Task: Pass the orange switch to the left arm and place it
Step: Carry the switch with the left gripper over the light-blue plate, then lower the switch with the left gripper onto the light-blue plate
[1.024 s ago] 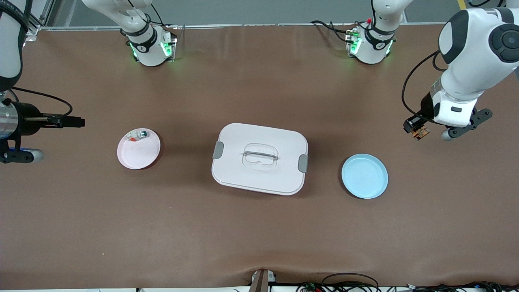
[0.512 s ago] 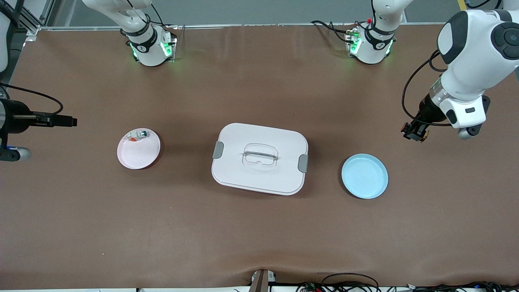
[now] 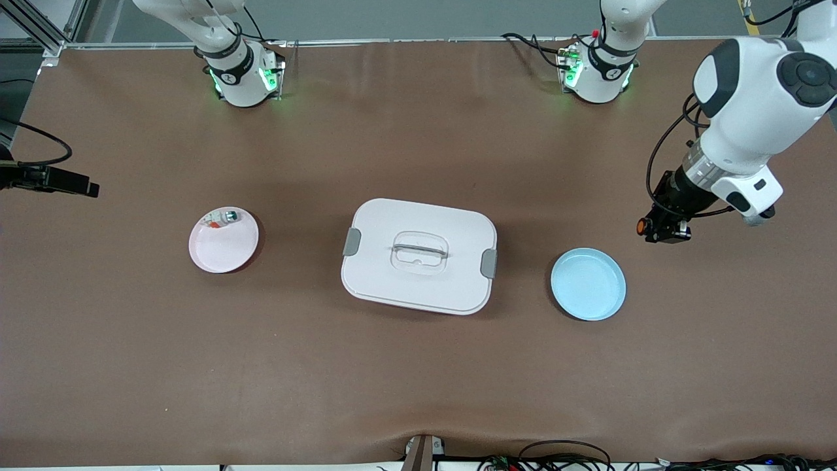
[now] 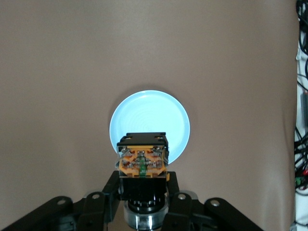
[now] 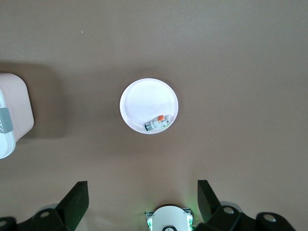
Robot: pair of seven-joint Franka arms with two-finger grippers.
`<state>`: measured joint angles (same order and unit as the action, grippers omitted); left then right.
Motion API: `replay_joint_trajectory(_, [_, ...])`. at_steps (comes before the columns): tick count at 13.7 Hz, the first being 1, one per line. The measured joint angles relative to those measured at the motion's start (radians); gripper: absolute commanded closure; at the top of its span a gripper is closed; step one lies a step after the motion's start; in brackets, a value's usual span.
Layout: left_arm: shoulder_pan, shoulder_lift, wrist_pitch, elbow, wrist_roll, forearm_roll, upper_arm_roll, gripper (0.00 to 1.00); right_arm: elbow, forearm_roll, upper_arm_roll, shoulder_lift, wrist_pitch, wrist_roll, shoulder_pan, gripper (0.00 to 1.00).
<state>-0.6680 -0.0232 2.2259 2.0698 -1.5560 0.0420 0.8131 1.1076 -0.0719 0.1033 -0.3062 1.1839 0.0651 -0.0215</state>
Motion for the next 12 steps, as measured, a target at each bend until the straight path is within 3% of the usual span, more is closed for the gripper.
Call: replay_joint_trajectory(12, [0.044, 0.216, 0.272, 0.131, -0.214, -0.216, 0.007, 1.00, 0.000, 0.062, -0.009, 0.015, -0.025, 0.000, -0.011, 0.00])
